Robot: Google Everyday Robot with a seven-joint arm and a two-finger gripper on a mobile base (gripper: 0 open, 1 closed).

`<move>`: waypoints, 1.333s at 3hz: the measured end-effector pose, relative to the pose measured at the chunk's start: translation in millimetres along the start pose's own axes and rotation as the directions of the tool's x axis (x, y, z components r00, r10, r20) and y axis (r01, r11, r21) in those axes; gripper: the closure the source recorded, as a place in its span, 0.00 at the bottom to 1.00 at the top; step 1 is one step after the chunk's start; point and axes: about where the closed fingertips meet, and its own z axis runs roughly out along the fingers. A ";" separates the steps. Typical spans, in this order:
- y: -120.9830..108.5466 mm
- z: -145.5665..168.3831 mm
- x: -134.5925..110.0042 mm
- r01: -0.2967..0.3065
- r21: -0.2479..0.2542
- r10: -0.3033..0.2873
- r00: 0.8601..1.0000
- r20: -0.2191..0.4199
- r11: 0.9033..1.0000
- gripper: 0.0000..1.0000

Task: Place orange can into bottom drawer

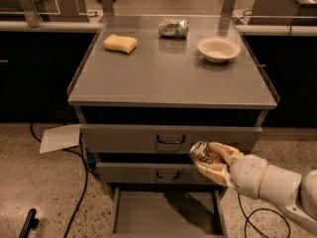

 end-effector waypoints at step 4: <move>6.1 25.4 143.8 -0.258 0.028 0.258 0.966 -0.007 0.966 1.00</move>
Offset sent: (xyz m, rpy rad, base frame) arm -0.0041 -0.0120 -0.0420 0.0408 0.0659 -0.0436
